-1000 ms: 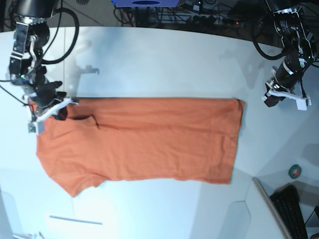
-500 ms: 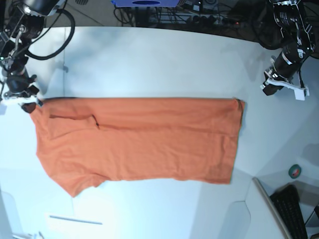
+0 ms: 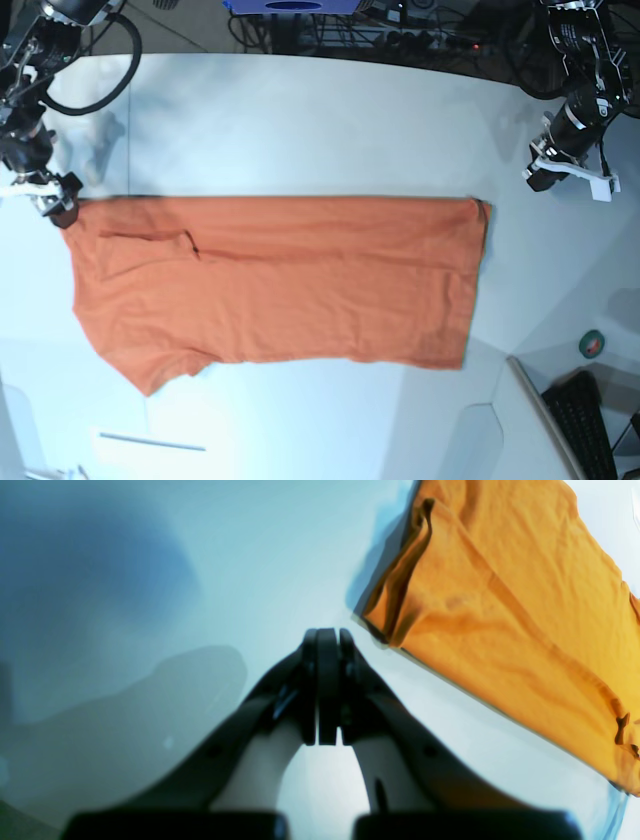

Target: Layout the t-shirt on the table in an organized manner, then fold the t-shirt properly

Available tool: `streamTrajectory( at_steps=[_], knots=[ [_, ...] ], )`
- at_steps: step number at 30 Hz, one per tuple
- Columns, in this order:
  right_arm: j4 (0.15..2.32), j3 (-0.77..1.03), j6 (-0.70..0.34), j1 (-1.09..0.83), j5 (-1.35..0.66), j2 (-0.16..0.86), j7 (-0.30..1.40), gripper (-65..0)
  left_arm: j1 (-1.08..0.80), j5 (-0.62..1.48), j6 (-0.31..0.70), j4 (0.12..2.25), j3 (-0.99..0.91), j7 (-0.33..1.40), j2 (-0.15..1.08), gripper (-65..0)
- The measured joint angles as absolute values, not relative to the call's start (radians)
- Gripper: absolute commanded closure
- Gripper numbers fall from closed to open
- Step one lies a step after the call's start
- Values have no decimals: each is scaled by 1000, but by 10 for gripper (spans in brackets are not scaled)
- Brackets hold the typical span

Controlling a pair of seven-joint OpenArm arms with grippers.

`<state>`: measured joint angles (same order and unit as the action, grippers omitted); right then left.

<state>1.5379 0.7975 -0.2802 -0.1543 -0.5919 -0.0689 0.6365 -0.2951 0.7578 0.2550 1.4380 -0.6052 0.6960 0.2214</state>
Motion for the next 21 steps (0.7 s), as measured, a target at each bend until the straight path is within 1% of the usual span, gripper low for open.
streamTrajectory(
  at_steps=[21],
  knots=[
    [1538, 797, -280, -154, -592, -69, 636, -417, -305, 758, 255, 1438, -605, 696, 221, 0]
  ],
)
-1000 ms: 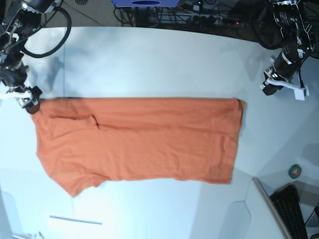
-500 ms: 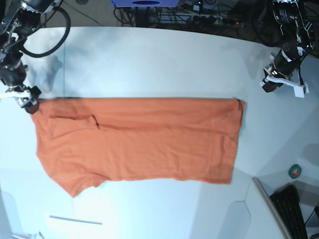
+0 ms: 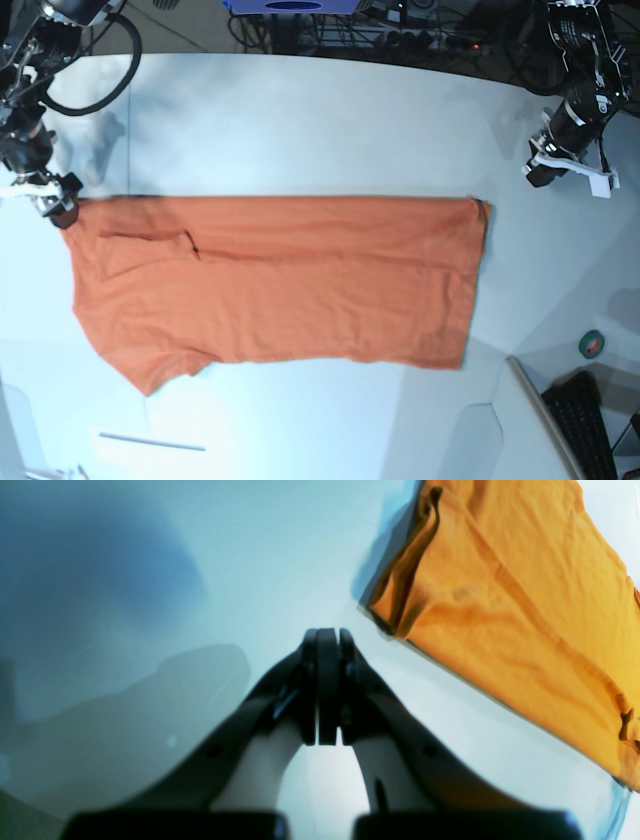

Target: Layout the t-shirt on the table in an organized manner, then fold the t-shirt properly

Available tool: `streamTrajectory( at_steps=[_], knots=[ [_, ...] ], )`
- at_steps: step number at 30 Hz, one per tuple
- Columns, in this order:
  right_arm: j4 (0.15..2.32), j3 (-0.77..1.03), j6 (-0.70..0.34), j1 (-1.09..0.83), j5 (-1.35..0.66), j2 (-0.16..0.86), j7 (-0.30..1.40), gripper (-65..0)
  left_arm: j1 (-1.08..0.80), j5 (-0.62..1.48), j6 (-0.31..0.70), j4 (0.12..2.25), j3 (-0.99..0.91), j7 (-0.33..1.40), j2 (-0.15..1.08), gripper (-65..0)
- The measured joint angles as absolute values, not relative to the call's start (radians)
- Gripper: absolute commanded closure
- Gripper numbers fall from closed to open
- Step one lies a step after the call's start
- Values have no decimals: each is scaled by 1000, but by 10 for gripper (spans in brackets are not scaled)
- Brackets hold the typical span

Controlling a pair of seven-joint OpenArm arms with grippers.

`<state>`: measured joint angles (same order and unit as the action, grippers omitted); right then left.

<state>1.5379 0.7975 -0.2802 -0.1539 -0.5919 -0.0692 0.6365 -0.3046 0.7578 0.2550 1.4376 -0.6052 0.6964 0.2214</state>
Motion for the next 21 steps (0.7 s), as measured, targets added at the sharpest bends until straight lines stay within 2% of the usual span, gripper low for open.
streamTrajectory(
  at_steps=[21],
  knots=[
    [1538, 792, -280, -154, -592, -69, 636, -417, -302, 762, 255, 1412, -606, 694, 221, 0]
  ],
)
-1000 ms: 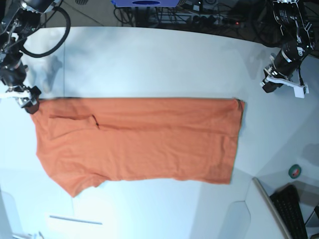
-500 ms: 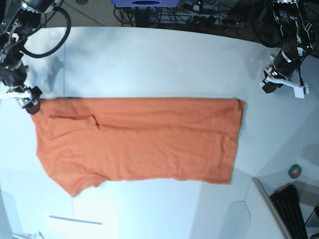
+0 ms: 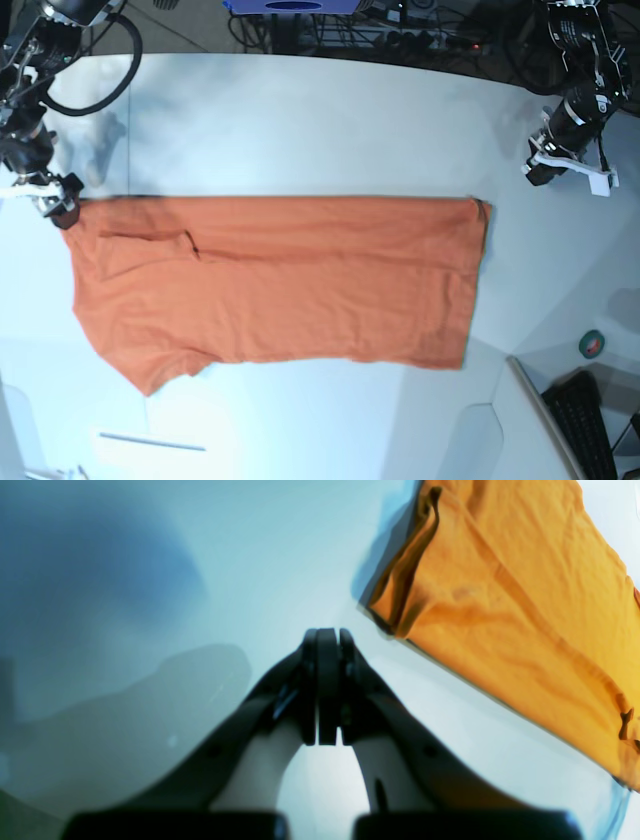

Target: Layout the t-shirt on the table in an organized manner, then fold the t-shirt properly

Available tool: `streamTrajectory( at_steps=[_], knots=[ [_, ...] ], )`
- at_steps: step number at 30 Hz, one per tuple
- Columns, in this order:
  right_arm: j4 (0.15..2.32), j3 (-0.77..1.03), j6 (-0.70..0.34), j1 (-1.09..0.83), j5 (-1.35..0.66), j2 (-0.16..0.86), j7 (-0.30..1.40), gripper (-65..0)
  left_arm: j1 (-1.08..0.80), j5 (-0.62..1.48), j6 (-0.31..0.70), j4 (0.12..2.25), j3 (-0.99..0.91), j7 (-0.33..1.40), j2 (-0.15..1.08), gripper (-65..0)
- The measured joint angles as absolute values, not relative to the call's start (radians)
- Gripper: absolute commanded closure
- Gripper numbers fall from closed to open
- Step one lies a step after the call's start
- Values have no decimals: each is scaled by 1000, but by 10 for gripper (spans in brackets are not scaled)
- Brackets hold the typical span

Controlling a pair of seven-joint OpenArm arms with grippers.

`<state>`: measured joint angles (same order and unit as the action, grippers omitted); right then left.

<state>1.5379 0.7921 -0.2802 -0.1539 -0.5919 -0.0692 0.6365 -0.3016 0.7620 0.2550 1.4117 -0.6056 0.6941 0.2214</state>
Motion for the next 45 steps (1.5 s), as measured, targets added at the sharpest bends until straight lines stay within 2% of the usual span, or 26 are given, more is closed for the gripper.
streamTrajectory(
  at_steps=[45],
  knots=[
    [1538, 792, -280, -154, -595, -72, 636, -417, -299, 760, 255, 1381, -605, 696, 220, 0]
  ],
)
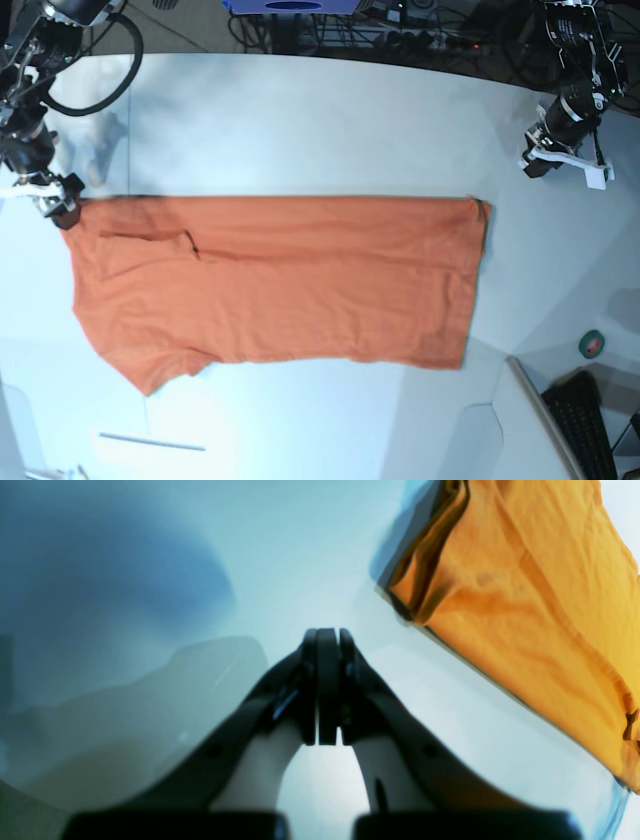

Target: Layout the t-shirt on the table in an organized manner, then fold the t-shirt properly

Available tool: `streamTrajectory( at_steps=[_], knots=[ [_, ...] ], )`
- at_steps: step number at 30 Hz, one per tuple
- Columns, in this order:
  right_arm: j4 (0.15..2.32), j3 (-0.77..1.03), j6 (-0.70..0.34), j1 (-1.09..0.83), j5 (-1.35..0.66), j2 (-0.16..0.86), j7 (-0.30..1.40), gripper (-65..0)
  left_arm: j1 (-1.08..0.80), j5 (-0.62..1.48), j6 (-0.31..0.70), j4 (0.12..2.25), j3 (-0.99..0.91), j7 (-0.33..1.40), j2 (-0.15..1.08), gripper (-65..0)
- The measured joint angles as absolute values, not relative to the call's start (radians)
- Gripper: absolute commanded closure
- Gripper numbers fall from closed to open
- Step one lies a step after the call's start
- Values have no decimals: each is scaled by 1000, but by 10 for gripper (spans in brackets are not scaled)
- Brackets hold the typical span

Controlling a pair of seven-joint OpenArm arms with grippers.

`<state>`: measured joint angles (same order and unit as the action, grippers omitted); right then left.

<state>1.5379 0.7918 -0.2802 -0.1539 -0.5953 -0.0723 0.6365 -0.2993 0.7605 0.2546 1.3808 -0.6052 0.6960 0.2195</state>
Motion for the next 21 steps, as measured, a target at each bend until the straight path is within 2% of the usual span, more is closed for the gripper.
streamTrajectory(
  at_steps=[10, 21],
  knots=[
    [1538, 792, -280, -154, -595, -72, 636, -417, -299, 760, 255, 1383, -605, 696, 219, 0],
    [1538, 792, -280, -154, -595, -78, 637, -417, -297, 758, 255, 1482, -606, 696, 196, 0]
  ],
)
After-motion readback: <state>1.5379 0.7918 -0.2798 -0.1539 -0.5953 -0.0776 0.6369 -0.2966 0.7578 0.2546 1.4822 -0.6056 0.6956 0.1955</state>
